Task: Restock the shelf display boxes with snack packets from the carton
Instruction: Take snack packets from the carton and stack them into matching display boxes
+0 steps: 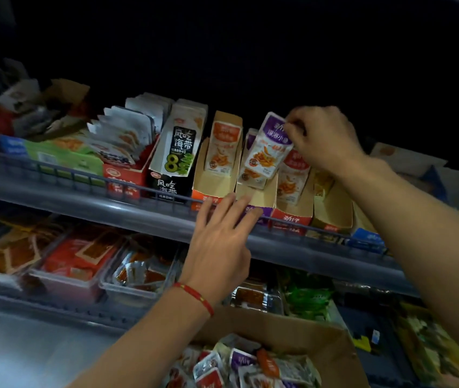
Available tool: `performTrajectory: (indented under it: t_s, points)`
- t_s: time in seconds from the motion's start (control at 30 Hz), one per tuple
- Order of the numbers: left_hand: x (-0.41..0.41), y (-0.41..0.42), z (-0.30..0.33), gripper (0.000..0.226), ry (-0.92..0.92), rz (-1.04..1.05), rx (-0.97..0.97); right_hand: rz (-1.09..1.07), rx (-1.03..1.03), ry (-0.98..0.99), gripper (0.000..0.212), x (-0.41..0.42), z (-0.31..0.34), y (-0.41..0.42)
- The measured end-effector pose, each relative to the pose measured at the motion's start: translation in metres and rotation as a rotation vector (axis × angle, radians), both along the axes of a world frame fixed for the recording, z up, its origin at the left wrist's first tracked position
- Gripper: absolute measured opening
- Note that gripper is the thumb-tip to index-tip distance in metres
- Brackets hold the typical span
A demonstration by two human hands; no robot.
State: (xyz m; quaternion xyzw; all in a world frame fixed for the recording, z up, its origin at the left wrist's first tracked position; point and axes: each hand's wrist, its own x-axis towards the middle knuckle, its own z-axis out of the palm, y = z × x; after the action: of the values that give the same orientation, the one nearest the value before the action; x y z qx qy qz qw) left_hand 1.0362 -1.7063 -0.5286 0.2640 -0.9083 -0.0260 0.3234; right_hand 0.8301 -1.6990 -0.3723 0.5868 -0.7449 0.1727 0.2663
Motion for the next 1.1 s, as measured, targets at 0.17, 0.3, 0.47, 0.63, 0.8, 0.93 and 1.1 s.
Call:
performTrajectory:
  t_s: [0.17,0.3,0.47,0.63,0.8,0.93,1.1]
  points:
    - [0.0,0.002,0.002,0.071,-0.011,-0.015,0.048,-0.053,0.097,0.037,0.029,0.008,-0.015,-0.023]
    - [-0.001,0.003,0.005,0.071,0.016,-0.016,0.081,-0.068,0.168,0.052,0.028,0.012,-0.025,-0.035]
    - [-0.001,0.002,0.007,0.074,0.04,-0.025,0.098,-0.121,0.255,0.011,0.021,0.005,-0.028,-0.049]
    - [0.0,0.001,0.008,0.075,0.037,-0.023,0.12,-0.188,0.272,-0.006,0.024,0.002,-0.025,-0.06]
    - [0.001,0.001,0.01,0.076,0.034,-0.025,0.129,-0.212,0.222,0.0,0.018,-0.005,-0.023,-0.068]
    - [0.0,0.0,0.01,0.076,0.029,-0.029,0.129,-0.172,0.167,0.007,0.02,-0.009,-0.03,-0.072]
    - [0.0,-0.001,0.009,0.073,0.025,-0.034,0.132,-0.128,0.137,0.062,0.016,-0.01,-0.031,-0.069]
